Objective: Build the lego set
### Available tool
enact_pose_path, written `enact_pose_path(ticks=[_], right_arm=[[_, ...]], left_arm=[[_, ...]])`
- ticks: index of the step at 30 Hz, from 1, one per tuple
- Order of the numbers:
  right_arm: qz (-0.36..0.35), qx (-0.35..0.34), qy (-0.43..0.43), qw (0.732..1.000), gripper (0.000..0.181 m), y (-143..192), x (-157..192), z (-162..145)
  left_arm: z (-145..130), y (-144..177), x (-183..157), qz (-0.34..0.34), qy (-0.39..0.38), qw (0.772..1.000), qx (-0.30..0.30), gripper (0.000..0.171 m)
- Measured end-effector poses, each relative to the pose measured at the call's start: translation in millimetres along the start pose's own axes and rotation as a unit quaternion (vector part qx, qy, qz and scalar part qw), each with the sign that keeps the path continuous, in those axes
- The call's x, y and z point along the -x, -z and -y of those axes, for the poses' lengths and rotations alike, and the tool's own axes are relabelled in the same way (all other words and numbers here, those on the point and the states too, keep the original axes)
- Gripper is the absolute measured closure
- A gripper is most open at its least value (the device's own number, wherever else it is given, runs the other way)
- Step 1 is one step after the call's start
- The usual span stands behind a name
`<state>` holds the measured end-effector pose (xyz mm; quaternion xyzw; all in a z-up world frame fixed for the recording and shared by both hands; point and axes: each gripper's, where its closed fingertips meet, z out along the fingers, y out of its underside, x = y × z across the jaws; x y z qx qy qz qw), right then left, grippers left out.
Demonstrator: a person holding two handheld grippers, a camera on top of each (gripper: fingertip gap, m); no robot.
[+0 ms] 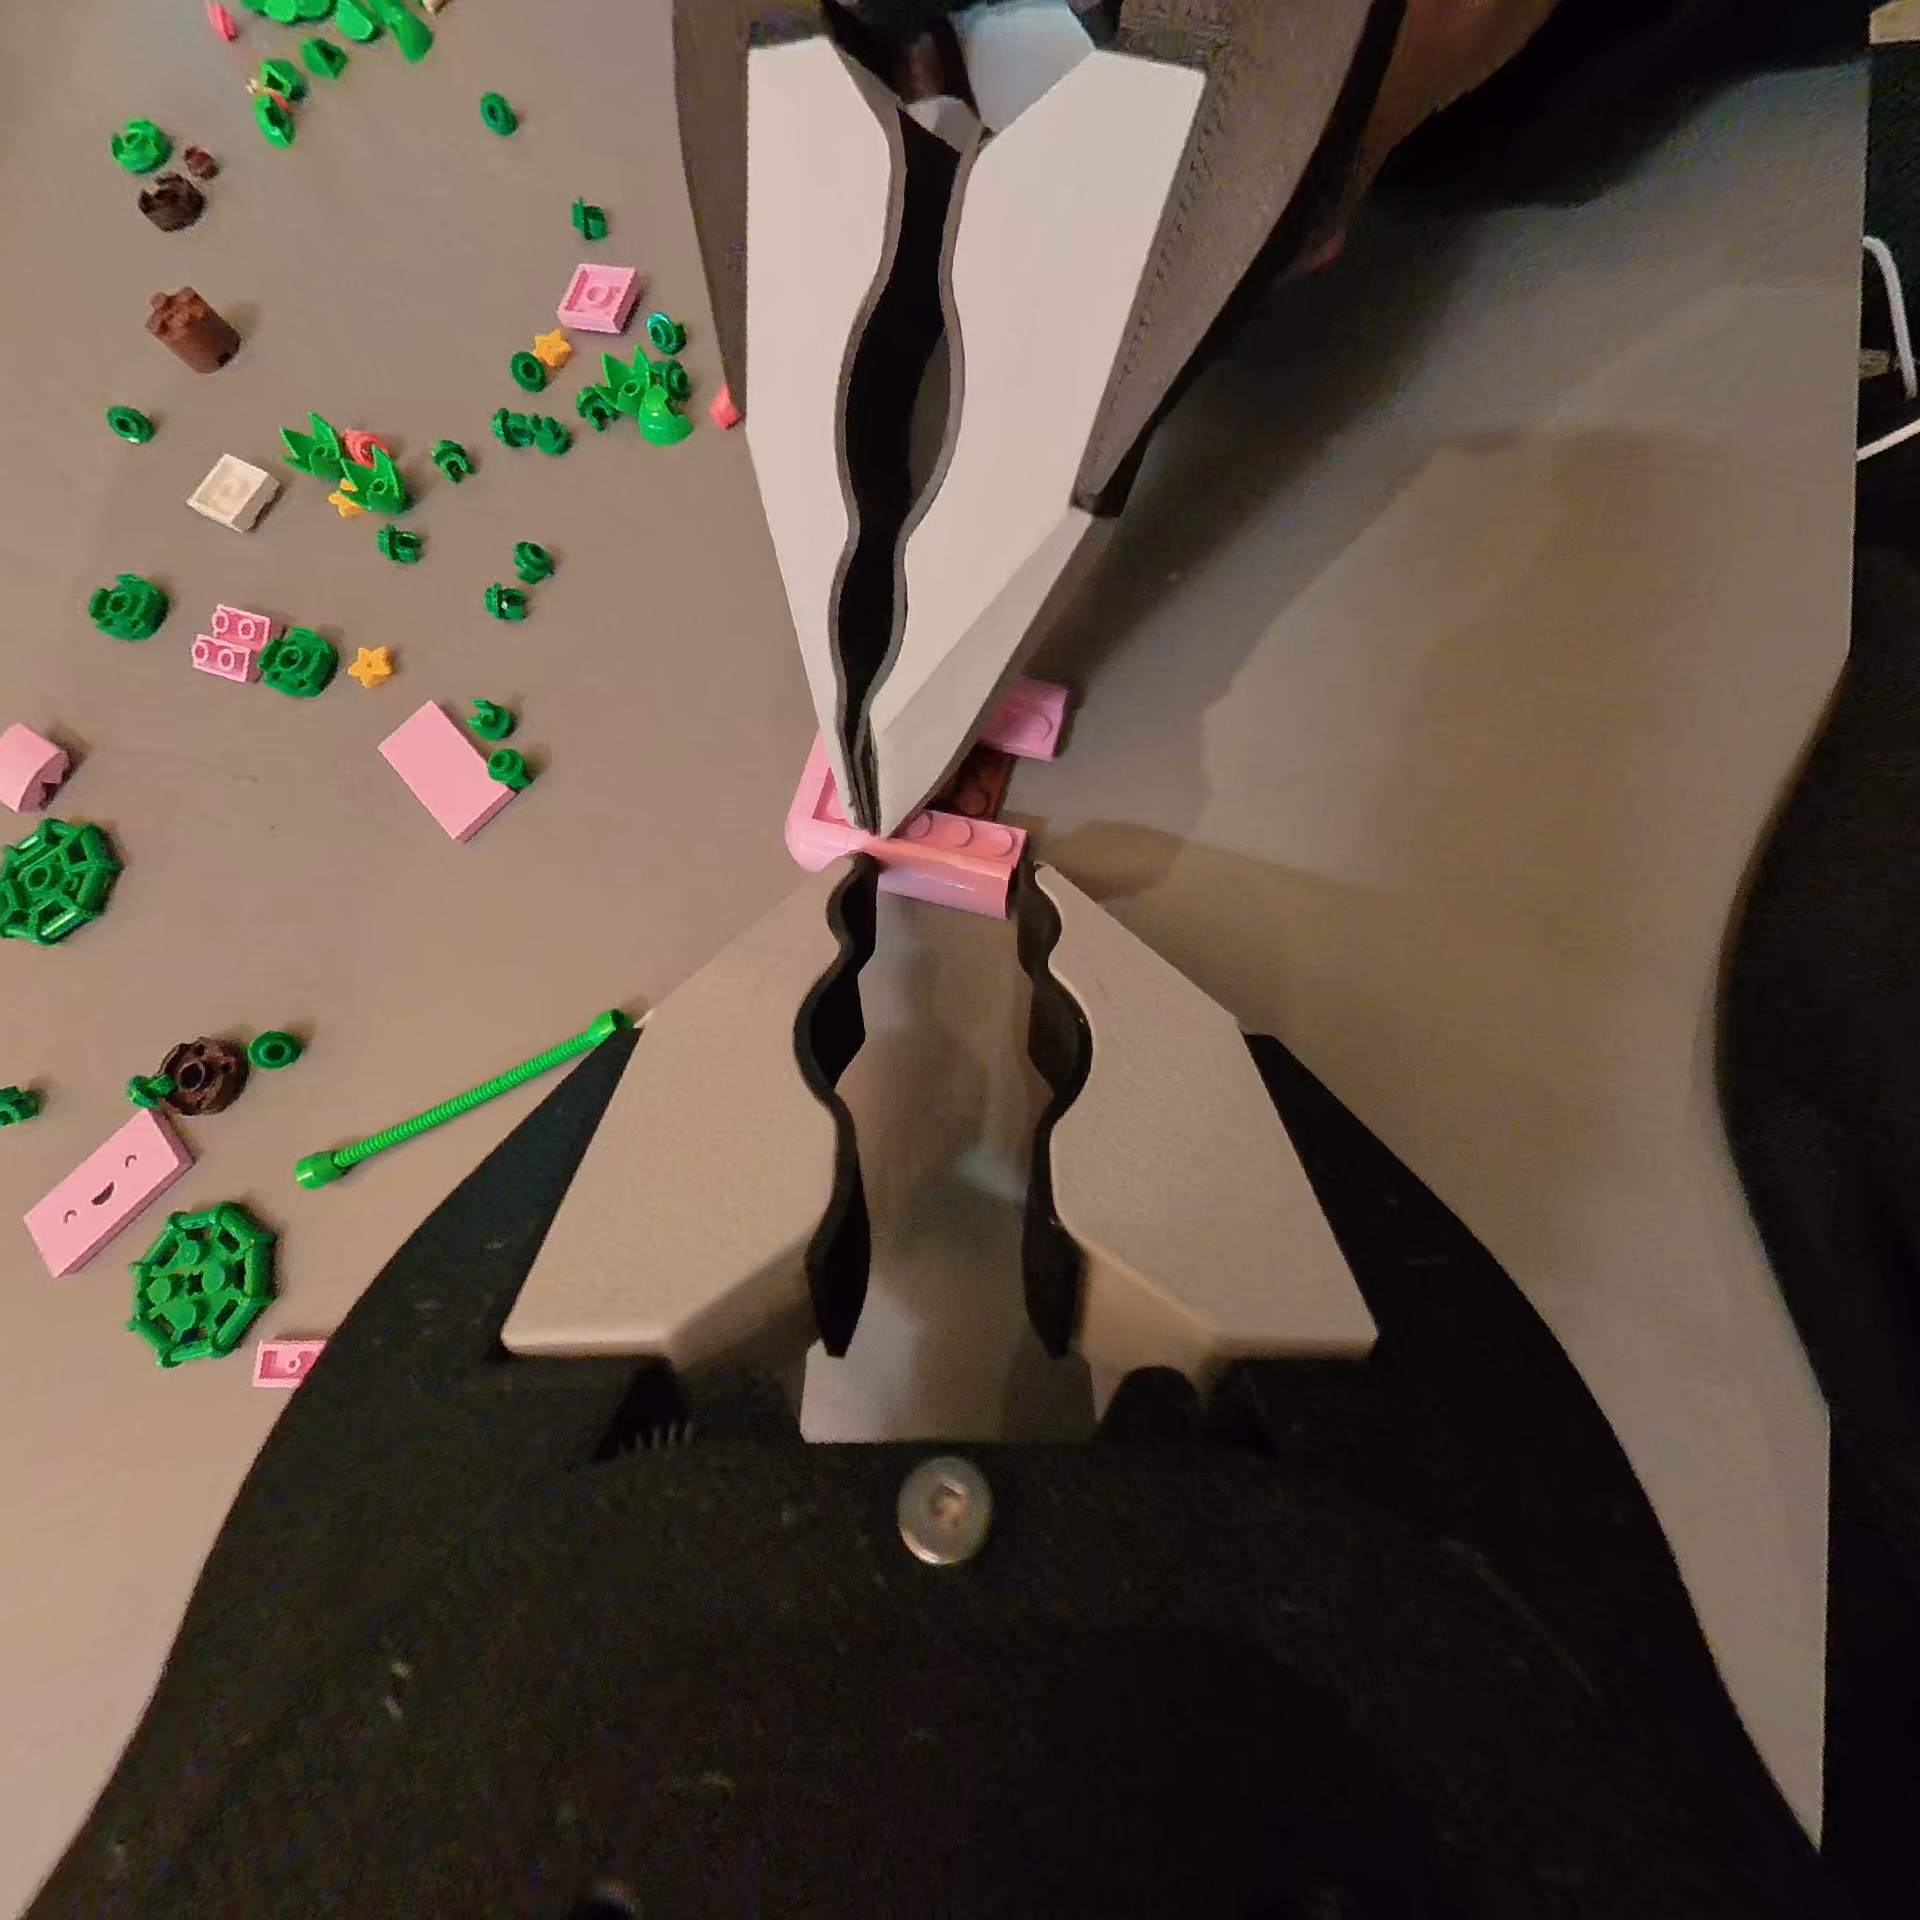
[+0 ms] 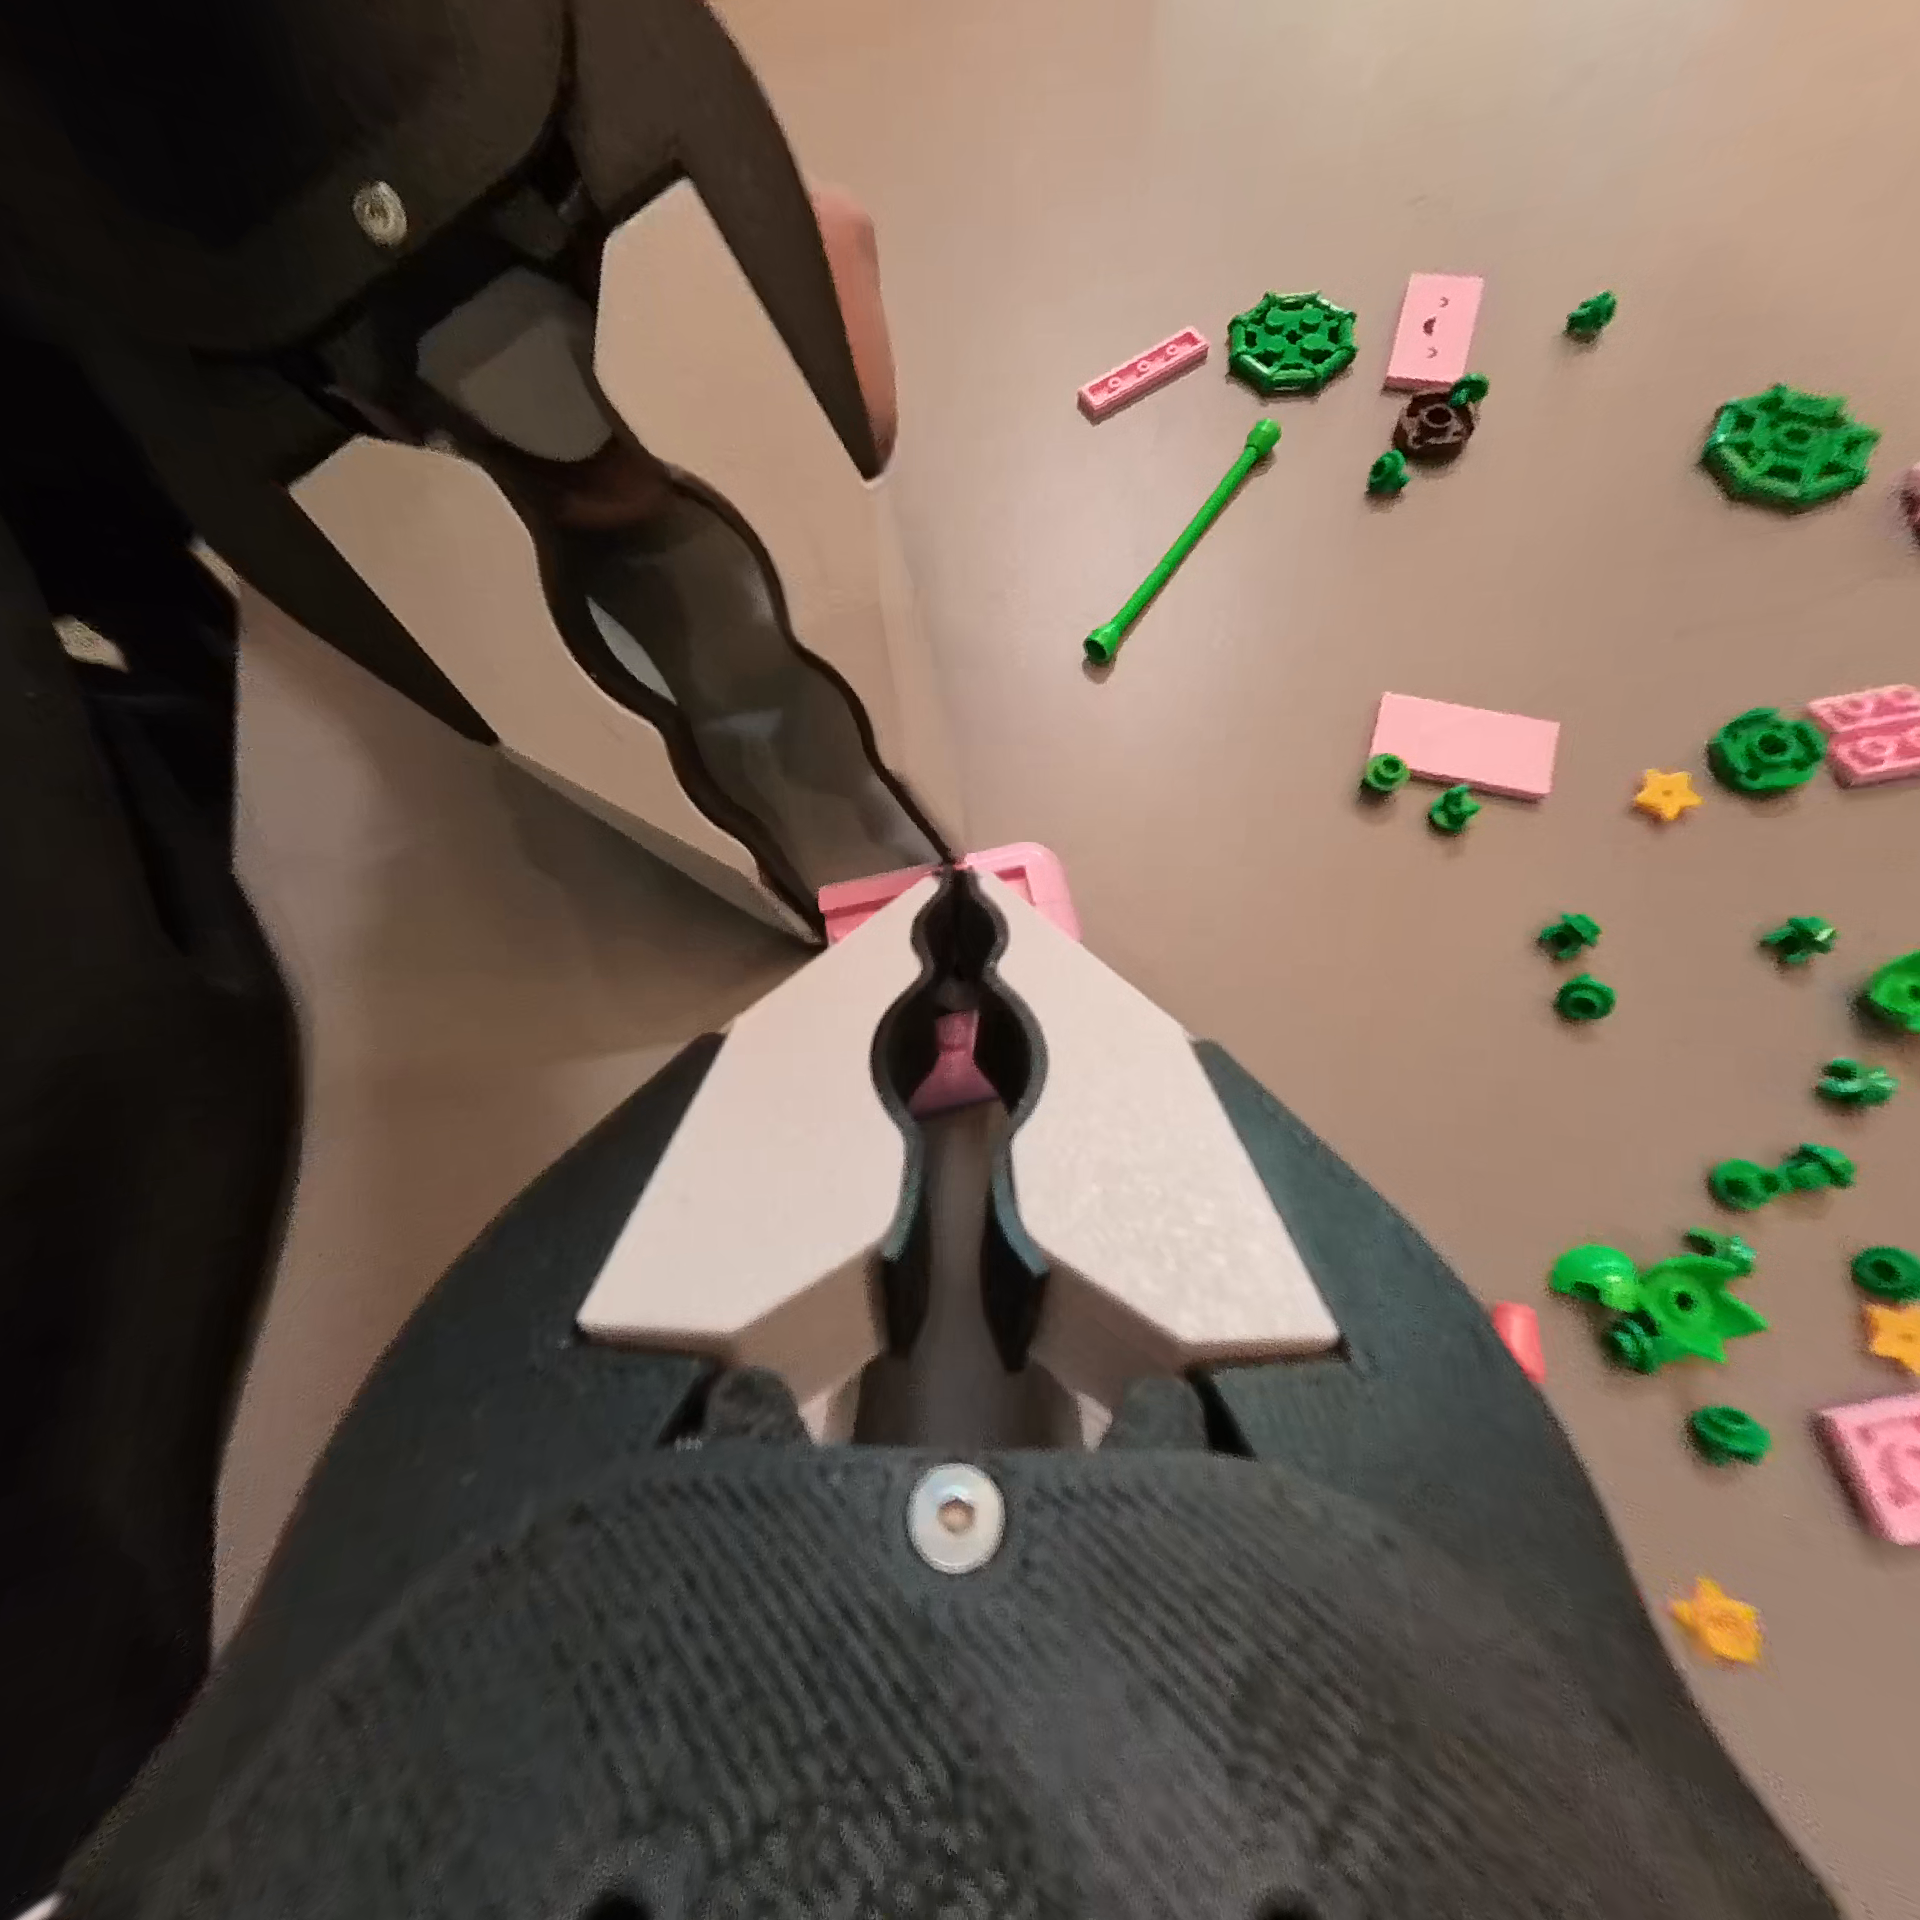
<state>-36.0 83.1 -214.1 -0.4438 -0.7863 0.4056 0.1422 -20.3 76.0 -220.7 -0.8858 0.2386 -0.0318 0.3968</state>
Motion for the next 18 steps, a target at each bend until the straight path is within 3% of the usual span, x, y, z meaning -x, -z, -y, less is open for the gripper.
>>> enact_pose_path(ticks=[3, 10, 18], right_arm=[[-0.001, -0.004, -0.009, 1.000, 0.181, -0.1, 0.0, 0.2], [-0.071, -0.013, 0.060, 0.996, 0.181, 8.3, -5.4, 5.0], [-0.024, 0.005, 0.042, 0.999, 0.181, 9.4, 12.5, -2.0]], left_arm=[[-0.1, -0.2, 0.1, 0.000, 0.001, 1.000, 0.000, 0.146], [-1.0, -1.1, 0.9, 0.008, -0.004, 1.000, 0.005, 0.146], [-1.4, -1.2, -0.5, -0.001, -0.001, 1.000, 0.006, 0.149]])
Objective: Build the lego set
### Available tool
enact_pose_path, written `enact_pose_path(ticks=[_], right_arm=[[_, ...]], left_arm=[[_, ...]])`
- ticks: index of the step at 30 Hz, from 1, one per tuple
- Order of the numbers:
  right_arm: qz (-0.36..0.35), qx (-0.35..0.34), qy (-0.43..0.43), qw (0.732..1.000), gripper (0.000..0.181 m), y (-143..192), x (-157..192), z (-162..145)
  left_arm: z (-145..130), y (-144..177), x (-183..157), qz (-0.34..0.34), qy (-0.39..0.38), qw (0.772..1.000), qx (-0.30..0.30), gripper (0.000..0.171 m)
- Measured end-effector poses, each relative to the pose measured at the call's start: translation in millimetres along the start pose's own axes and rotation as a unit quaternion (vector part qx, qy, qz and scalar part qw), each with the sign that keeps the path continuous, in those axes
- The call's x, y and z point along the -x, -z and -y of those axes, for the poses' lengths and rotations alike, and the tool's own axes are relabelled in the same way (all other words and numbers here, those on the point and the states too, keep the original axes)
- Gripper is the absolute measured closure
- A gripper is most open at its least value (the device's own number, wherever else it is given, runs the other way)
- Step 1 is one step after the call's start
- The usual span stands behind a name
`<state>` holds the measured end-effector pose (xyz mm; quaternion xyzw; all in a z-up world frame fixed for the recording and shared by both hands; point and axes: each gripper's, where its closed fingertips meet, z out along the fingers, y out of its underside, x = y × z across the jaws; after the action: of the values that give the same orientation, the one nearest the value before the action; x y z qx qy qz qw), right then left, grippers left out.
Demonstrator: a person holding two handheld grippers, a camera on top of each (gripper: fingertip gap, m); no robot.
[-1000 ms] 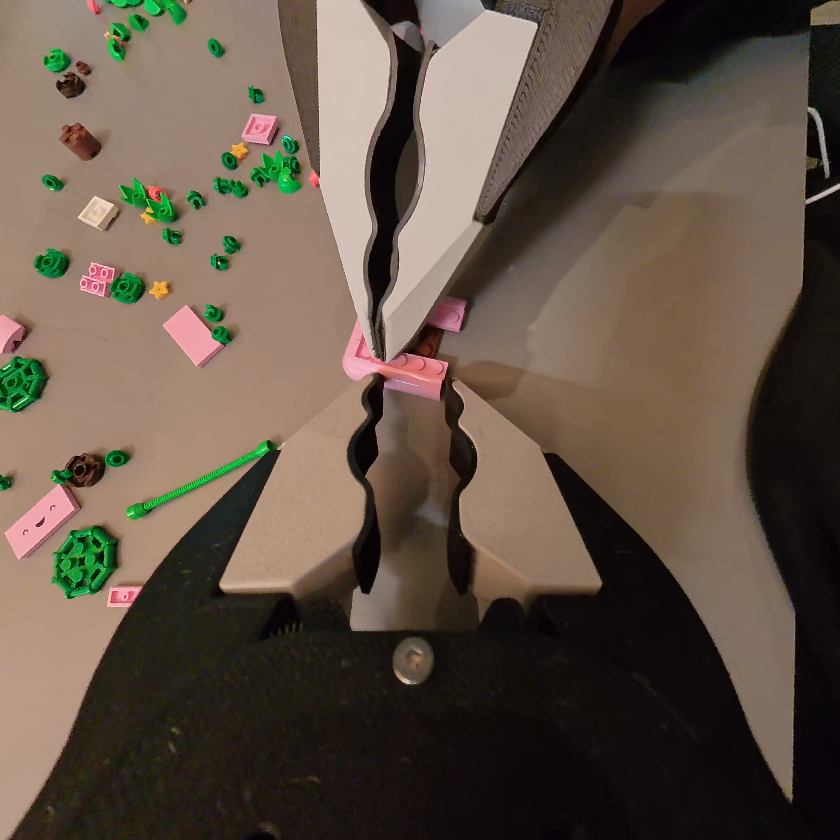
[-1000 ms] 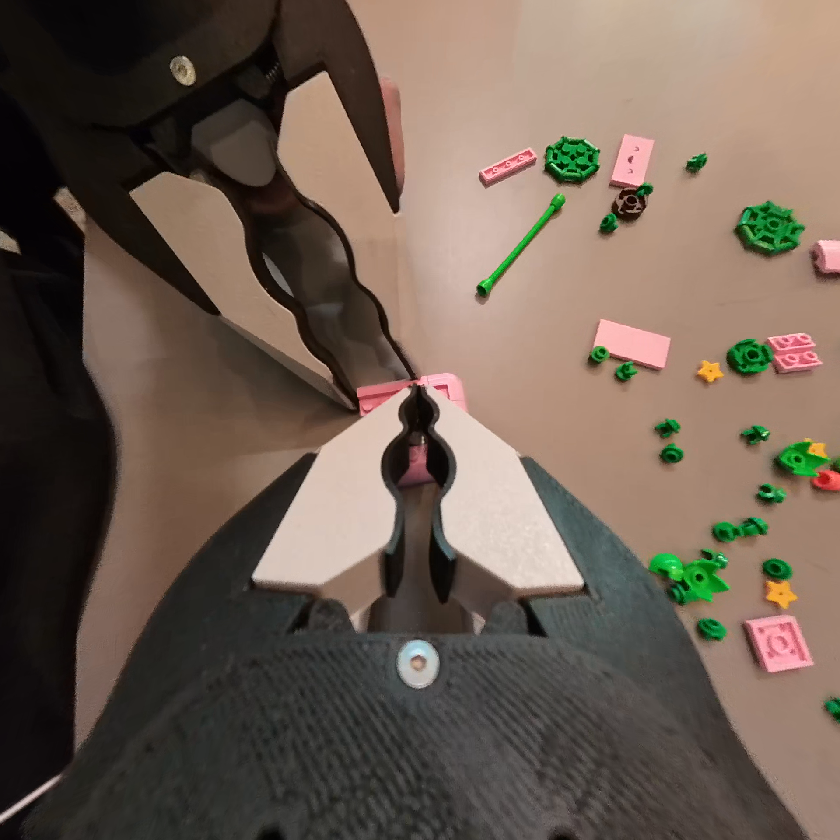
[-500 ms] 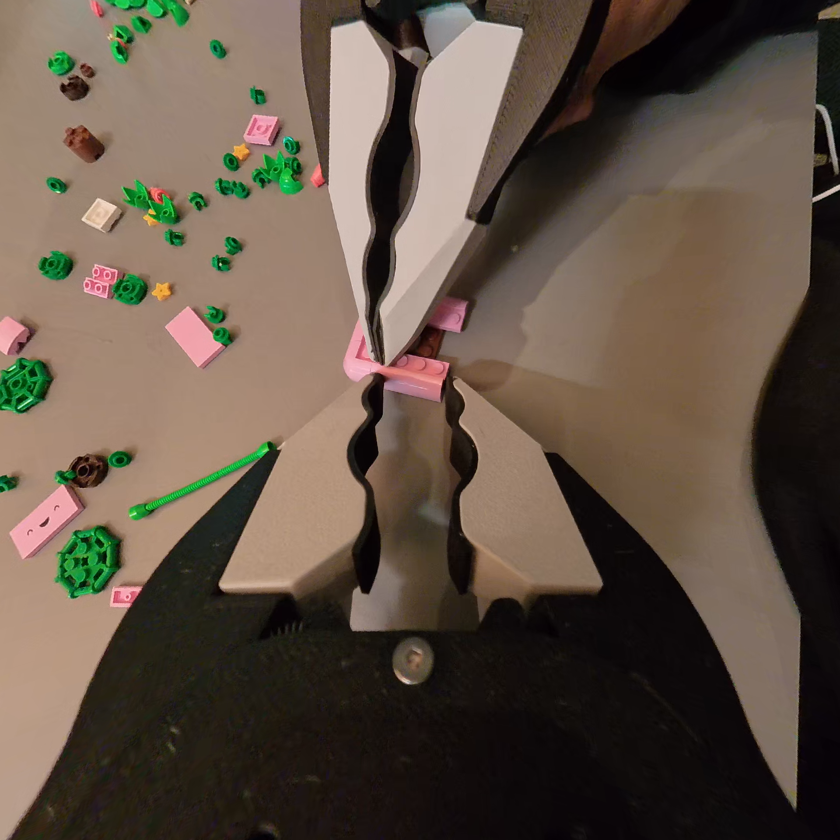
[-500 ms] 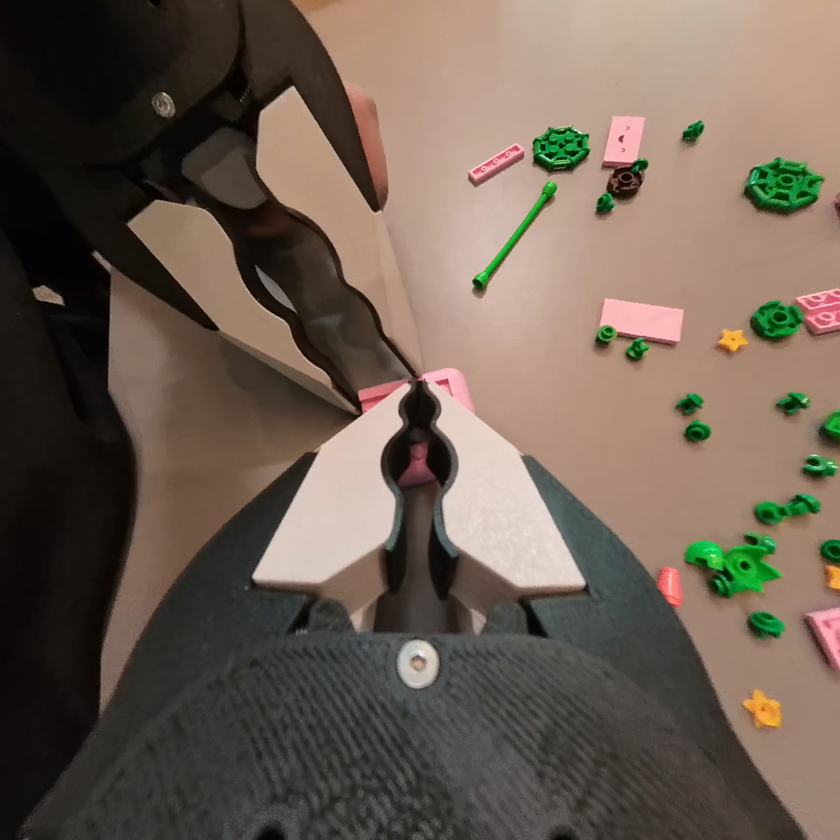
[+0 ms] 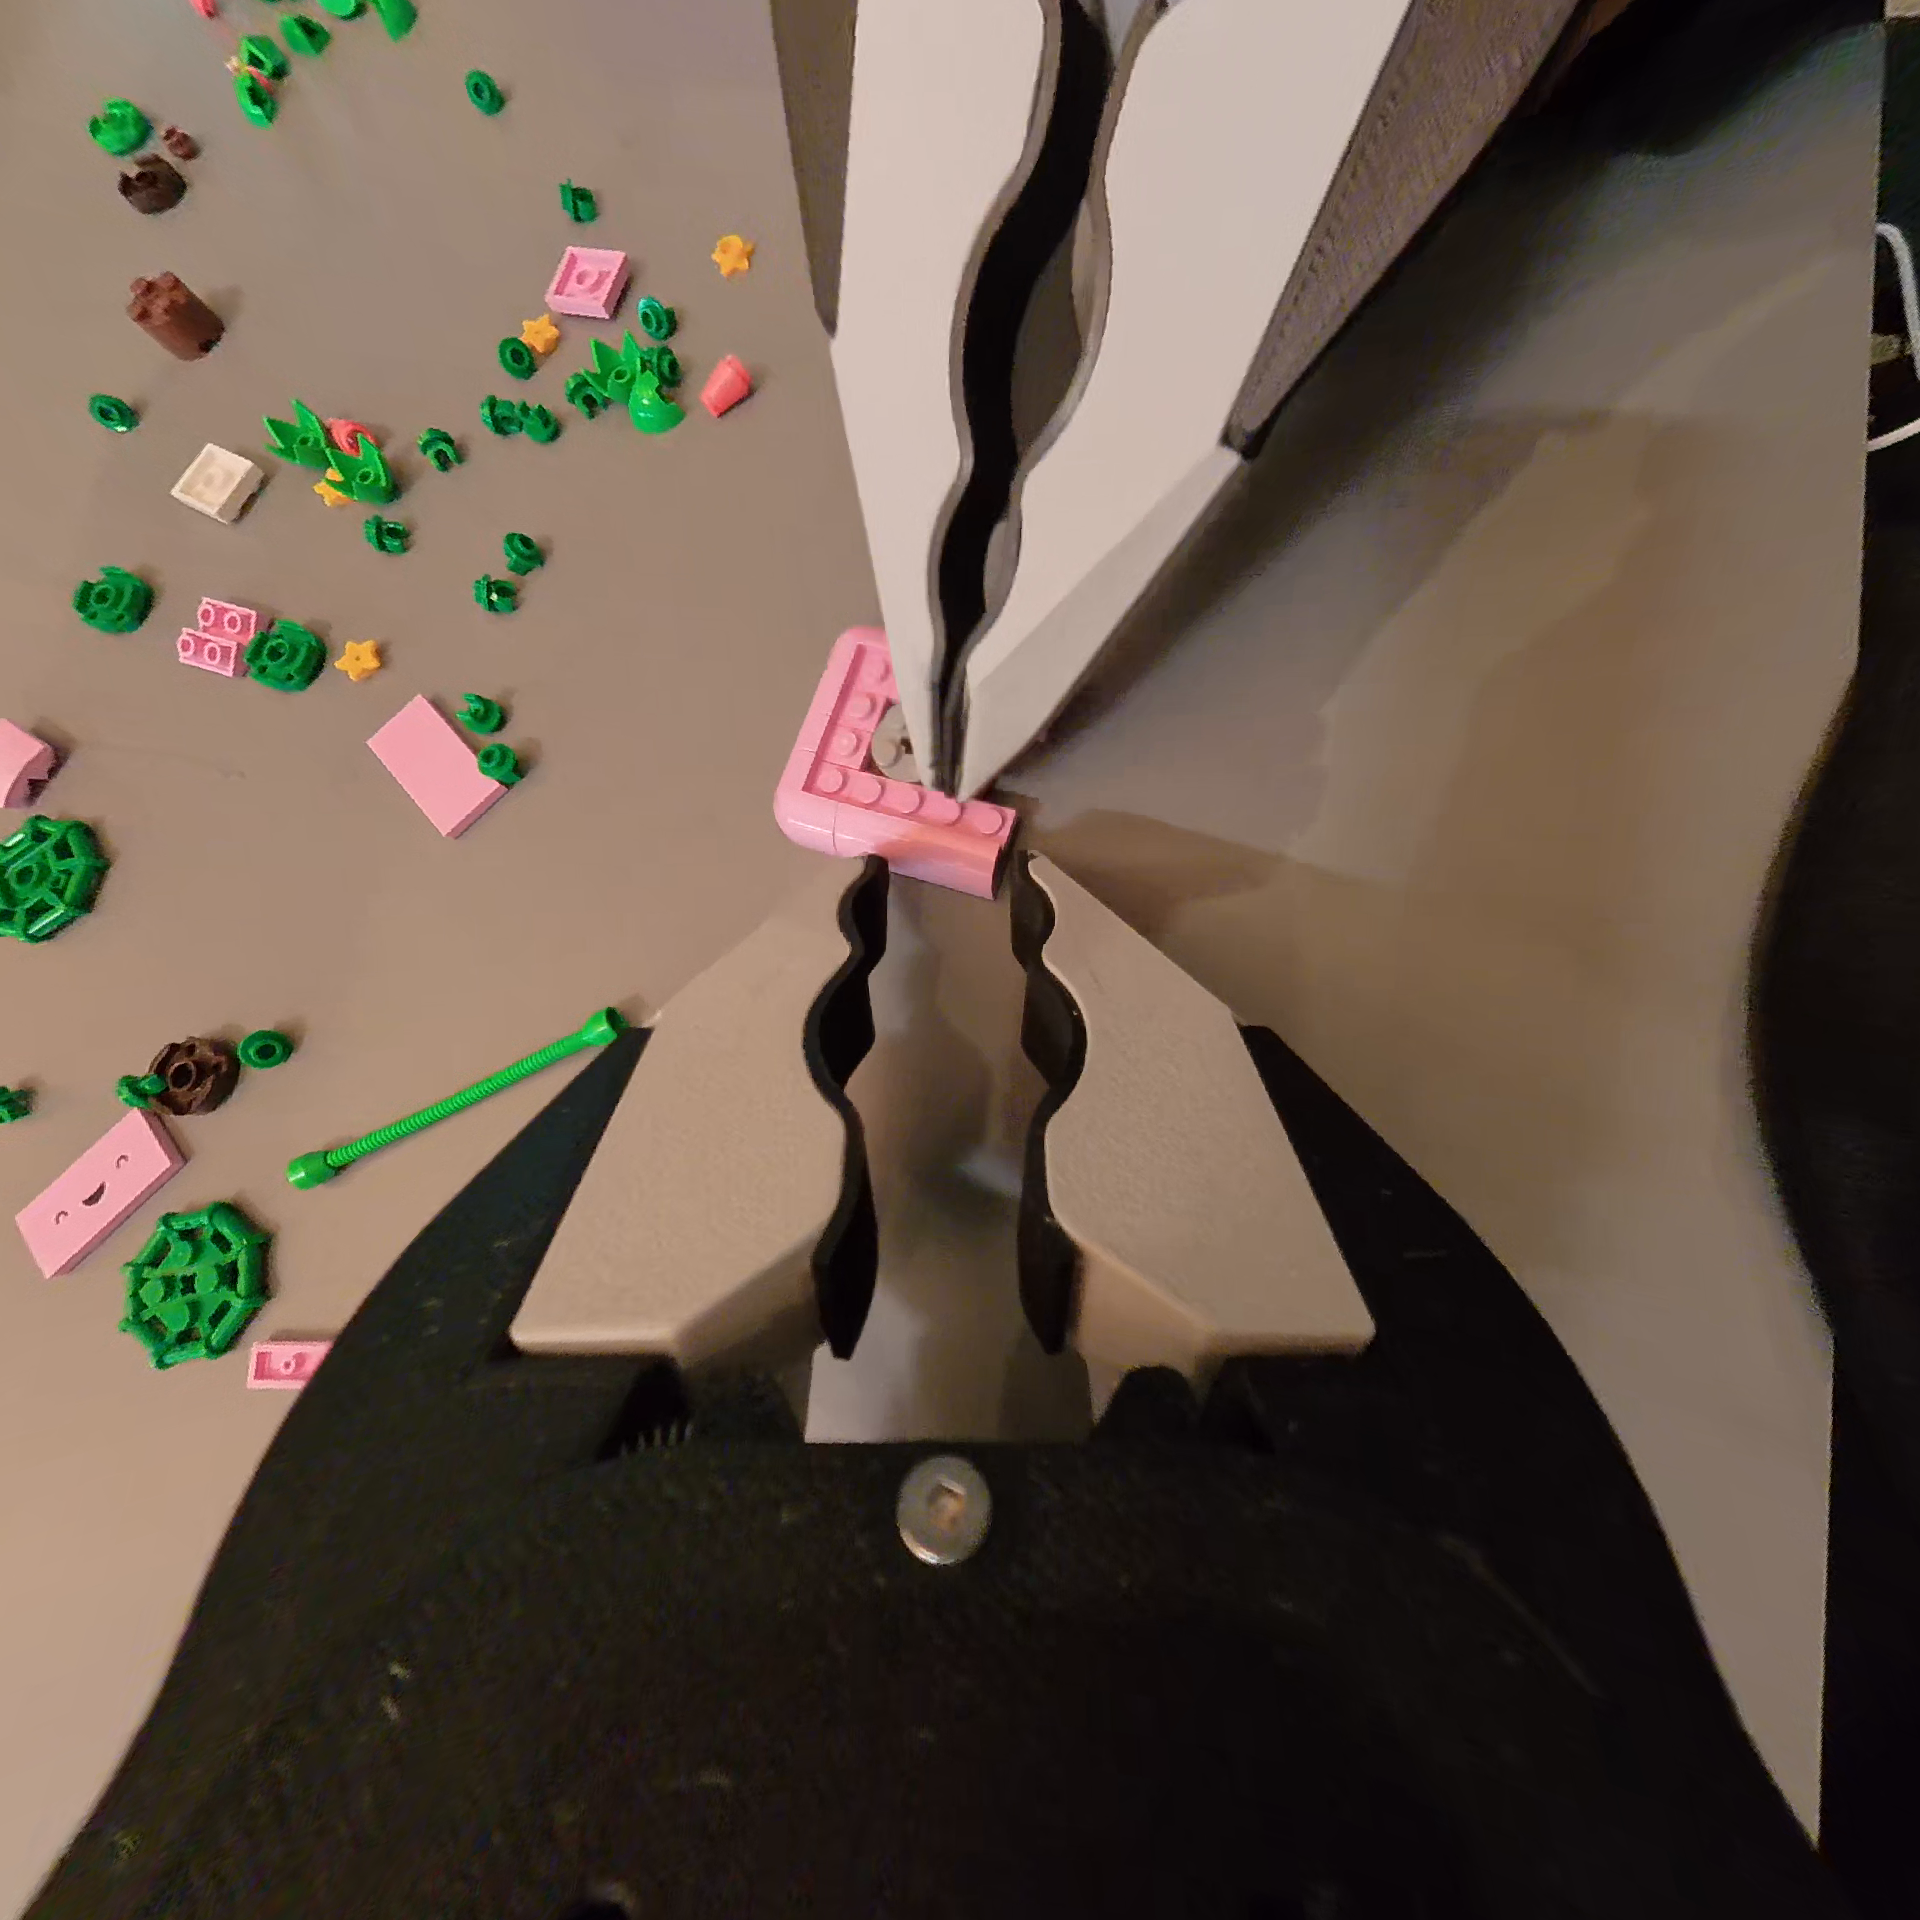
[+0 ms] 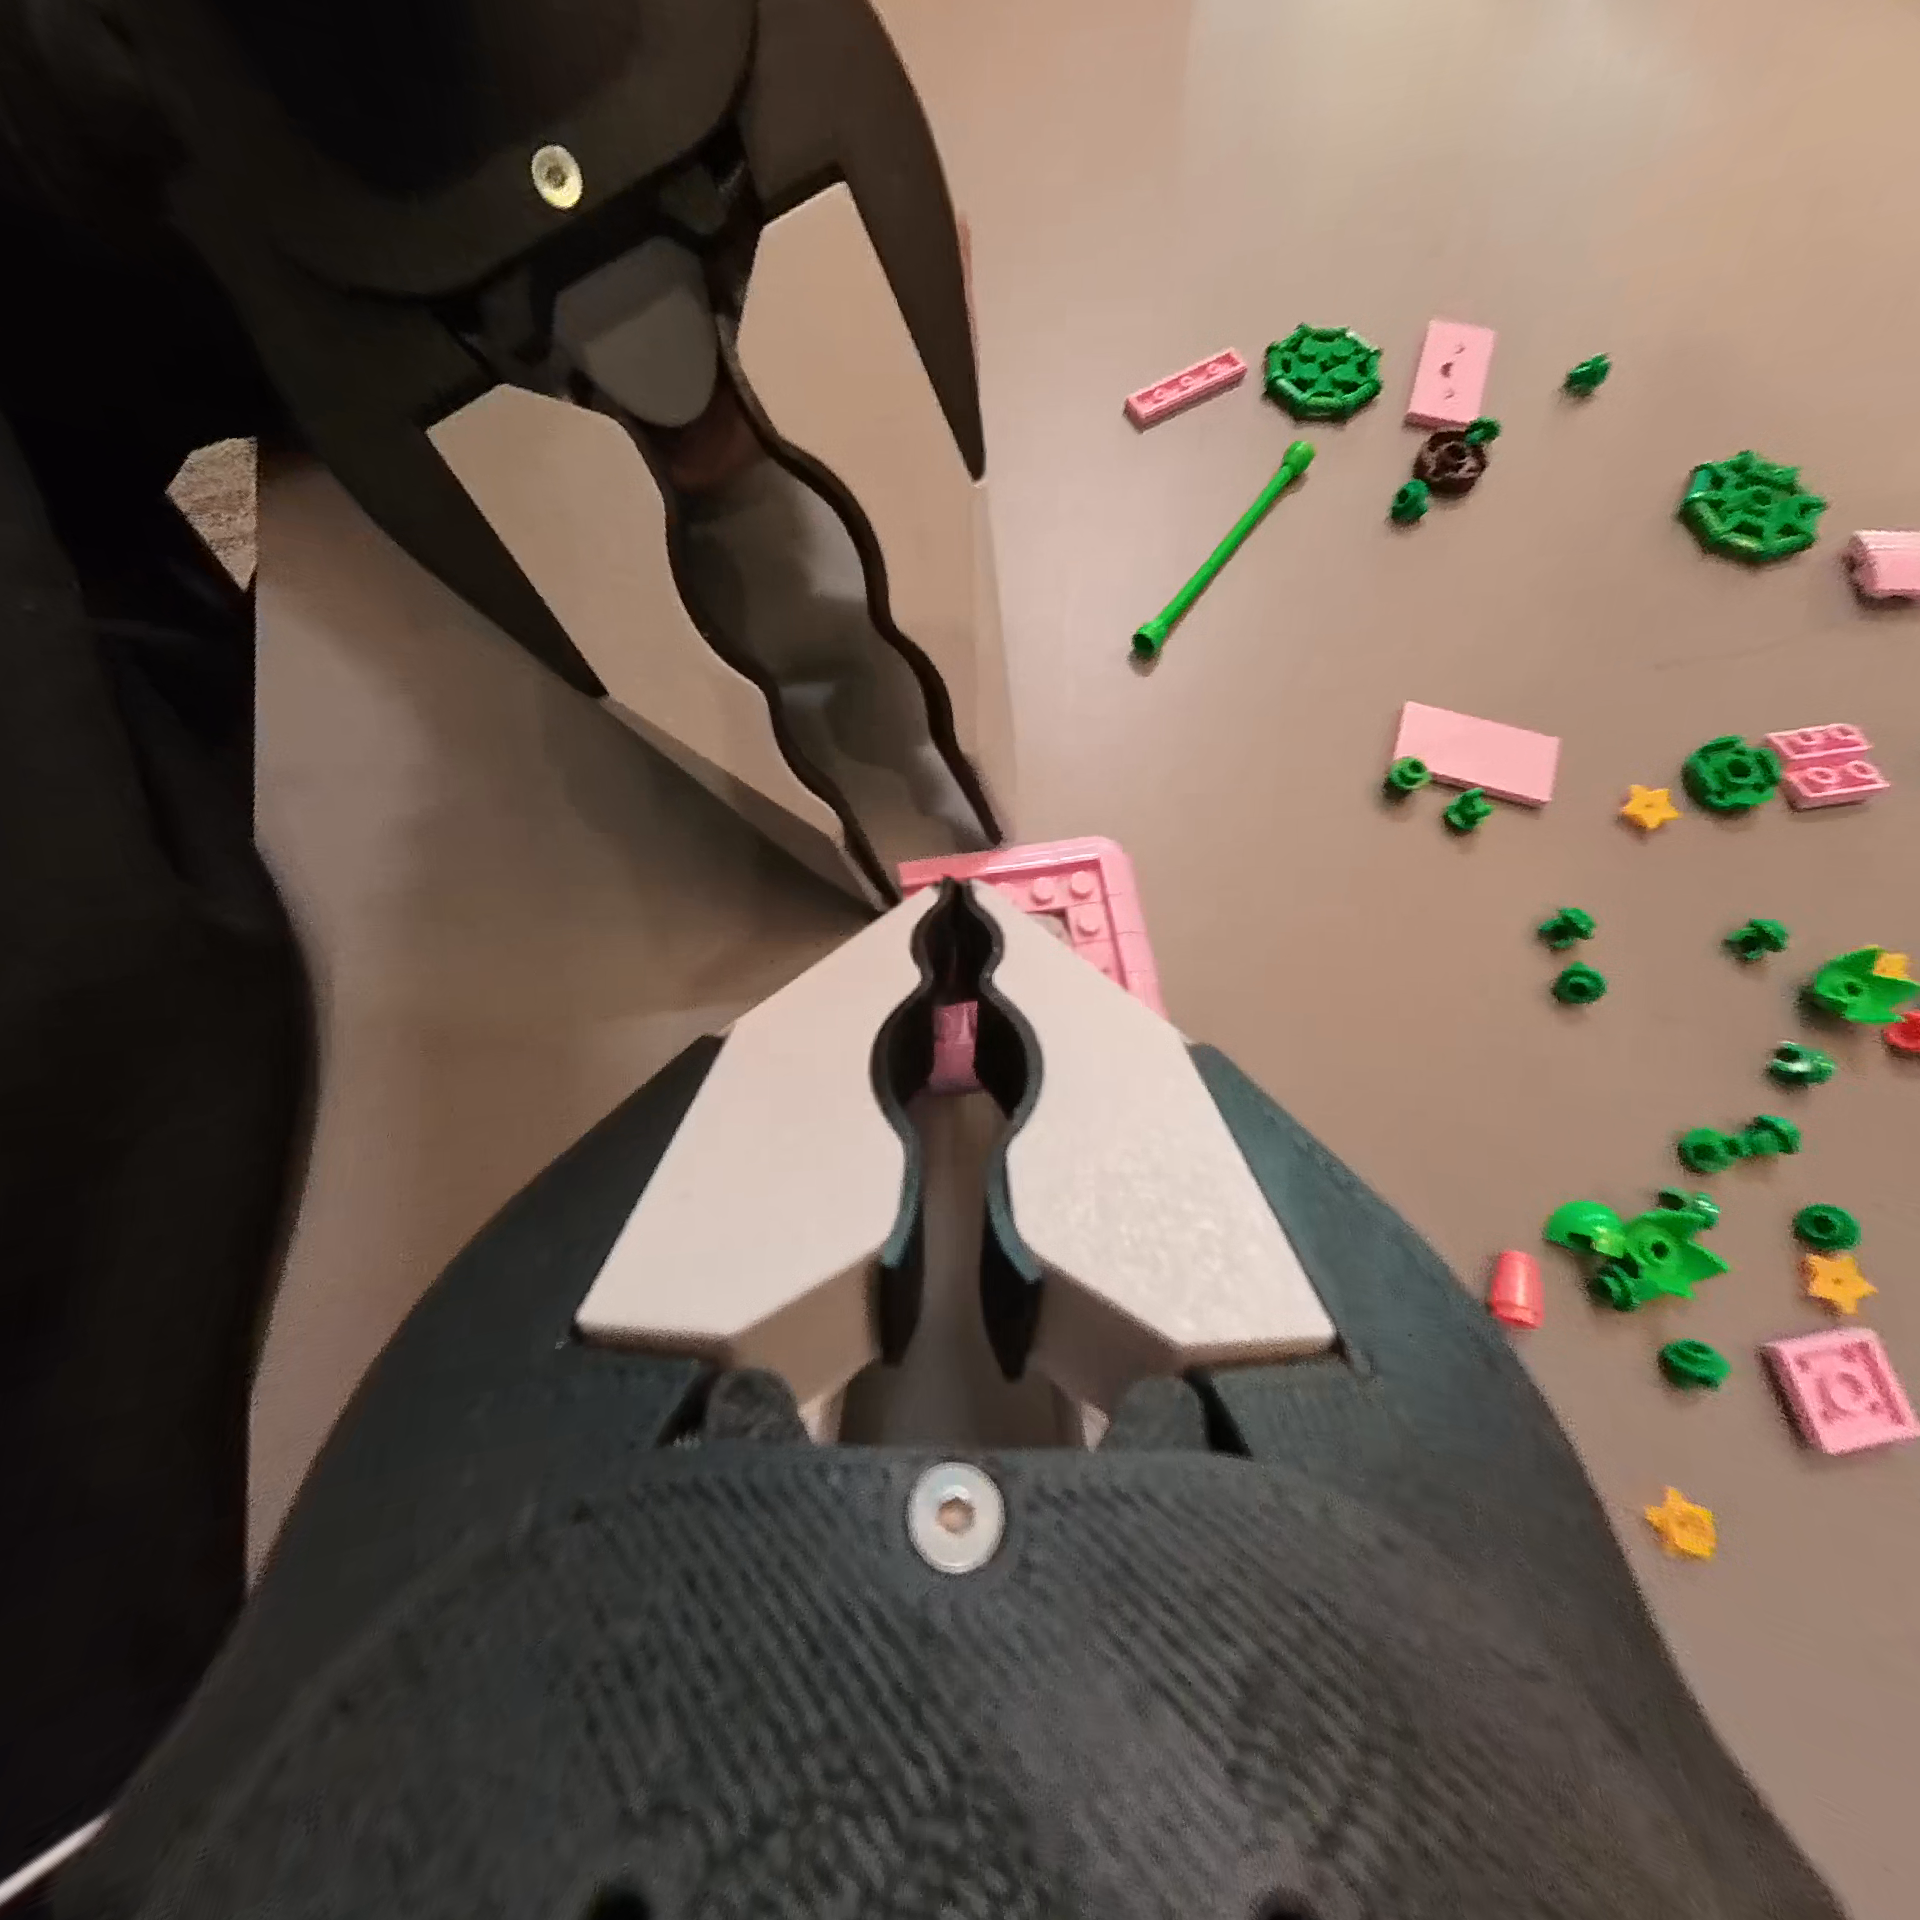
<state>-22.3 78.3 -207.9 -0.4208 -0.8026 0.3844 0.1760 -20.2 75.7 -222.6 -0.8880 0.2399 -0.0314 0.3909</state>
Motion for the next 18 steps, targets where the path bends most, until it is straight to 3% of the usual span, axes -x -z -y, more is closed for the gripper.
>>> enact_pose_path(ticks=[7, 18], right_arm=[[0.008, 0.043, 0.008, 0.999, 0.181, -3.9, 0.0, -2.9], [0.015, 0.066, -0.012, 0.998, 0.181, -5.0, 1.6, -3.8]], left_arm=[[-1.2, -0.5, -3.2, -0.004, 0.002, 1.000, 0.005, 0.159], [-2.0, -0.3, -3.4, 0.000, 0.008, 1.000, 0.008, 0.160]])
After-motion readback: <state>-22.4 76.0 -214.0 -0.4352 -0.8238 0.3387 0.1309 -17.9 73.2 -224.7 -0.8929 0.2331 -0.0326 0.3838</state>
